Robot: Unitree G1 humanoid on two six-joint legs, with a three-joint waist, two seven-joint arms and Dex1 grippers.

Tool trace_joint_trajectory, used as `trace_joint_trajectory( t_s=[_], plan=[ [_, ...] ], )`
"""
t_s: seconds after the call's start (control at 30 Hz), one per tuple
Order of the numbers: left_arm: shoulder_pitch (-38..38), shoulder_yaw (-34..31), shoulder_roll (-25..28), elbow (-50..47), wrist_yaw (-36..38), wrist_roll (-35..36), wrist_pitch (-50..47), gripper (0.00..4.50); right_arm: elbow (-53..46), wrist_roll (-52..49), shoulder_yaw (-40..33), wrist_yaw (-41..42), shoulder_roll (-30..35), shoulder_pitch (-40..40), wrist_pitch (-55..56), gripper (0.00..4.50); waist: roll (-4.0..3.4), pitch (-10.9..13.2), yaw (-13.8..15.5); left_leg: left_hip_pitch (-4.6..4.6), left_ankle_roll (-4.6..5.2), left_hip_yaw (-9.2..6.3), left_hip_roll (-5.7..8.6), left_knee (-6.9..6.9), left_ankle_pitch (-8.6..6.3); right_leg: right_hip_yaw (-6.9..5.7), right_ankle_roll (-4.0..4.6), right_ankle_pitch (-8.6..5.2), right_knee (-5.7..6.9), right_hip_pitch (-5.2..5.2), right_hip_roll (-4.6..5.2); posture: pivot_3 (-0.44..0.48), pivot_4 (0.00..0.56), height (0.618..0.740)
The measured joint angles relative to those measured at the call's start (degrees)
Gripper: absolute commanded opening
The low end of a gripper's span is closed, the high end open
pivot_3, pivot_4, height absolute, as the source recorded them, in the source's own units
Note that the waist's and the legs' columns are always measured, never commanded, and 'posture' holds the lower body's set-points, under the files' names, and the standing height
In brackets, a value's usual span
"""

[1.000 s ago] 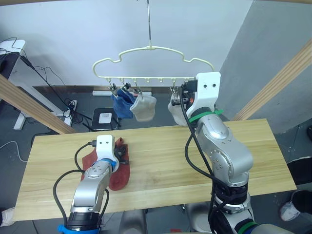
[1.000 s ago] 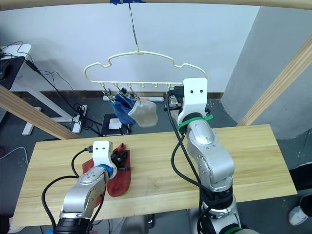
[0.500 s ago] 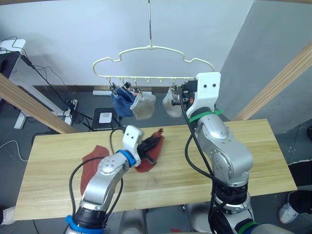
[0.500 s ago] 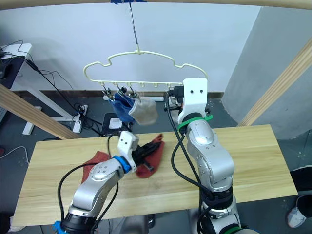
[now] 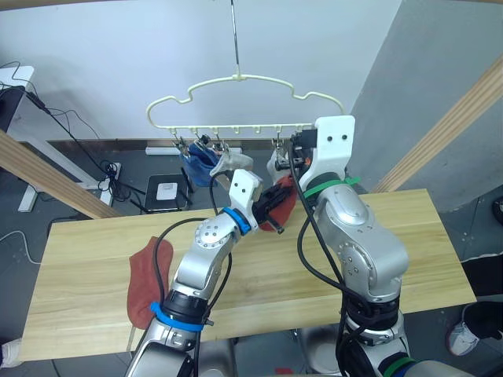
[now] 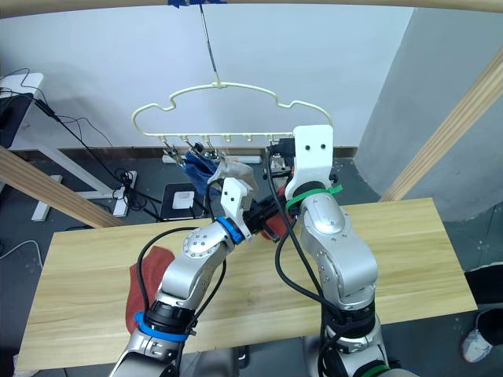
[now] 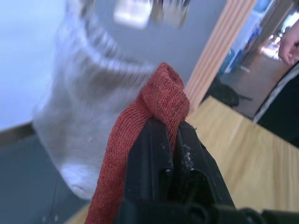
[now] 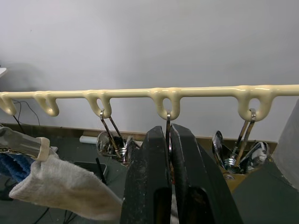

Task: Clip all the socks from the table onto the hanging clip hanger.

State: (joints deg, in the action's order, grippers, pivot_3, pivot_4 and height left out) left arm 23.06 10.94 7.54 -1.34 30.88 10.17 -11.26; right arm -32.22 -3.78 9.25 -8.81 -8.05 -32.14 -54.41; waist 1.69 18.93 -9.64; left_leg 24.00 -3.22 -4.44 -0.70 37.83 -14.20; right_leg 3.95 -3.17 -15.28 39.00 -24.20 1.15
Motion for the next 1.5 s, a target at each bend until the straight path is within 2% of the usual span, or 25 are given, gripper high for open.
trace_joint_trajectory(
  t_s=[1.0, 1.1, 1.27, 1.33, 1.5],
  plan=[
    [1.31, -1.17, -2.23, 1.9, -3.55, -0.57, 3.94, 0.02, -0.13, 0.26, 0.28, -0.02, -0.02, 0.01, -0.12, 0.0, 0.0, 0.0, -0.09, 0.0, 0.0, 0.0, 0.01, 0.0, 0.0, 0.01, -0.01, 0.0, -0.01, 0.0, -0.02, -0.289, 0.306, 0.74],
    [1.39, -1.16, -2.31, 2.04, -3.55, -0.66, 4.04, 0.0, -0.13, 0.06, 0.21, -0.06, -0.06, 0.1, -0.12, 0.77, 0.0, 0.0, -0.1, 0.0, 0.0, 0.0, 0.01, 0.01, 0.0, 0.0, -0.01, 0.0, -0.01, 0.0, -0.02, -0.29, 0.305, 0.74],
    [2.41, -1.17, -2.53, 3.36, -3.52, -1.17, 4.41, 0.0, -0.13, -0.88, -0.13, -0.19, -0.18, 0.72, -0.27, 2.74, 0.0, 0.0, -0.1, 0.0, 0.0, 0.01, 0.02, 0.0, 0.0, 0.01, -0.01, 0.0, -0.01, 0.0, -0.03, -0.29, 0.304, 0.74],
    [2.5, -1.16, -2.67, 3.71, -3.48, -1.29, 4.56, 0.0, -0.13, -1.56, -0.18, -0.15, -0.19, 0.82, -0.74, 3.39, 0.0, 0.0, -0.14, 0.0, 0.0, 0.01, 0.02, 0.0, 0.0, 0.01, -0.01, 0.0, -0.01, 0.0, -0.03, -0.29, 0.304, 0.74],
    [2.51, -1.23, -2.64, 4.34, -3.92, -1.81, 5.48, 0.0, -1.49, -2.77, -0.15, 0.28, -0.26, 1.6, -1.58, 3.39, 0.0, 0.0, -0.19, 0.01, 0.0, 0.0, 0.01, 0.0, 0.0, 0.01, -0.01, 0.0, -0.02, 0.0, -0.04, -0.294, 0.304, 0.74]
  ],
)
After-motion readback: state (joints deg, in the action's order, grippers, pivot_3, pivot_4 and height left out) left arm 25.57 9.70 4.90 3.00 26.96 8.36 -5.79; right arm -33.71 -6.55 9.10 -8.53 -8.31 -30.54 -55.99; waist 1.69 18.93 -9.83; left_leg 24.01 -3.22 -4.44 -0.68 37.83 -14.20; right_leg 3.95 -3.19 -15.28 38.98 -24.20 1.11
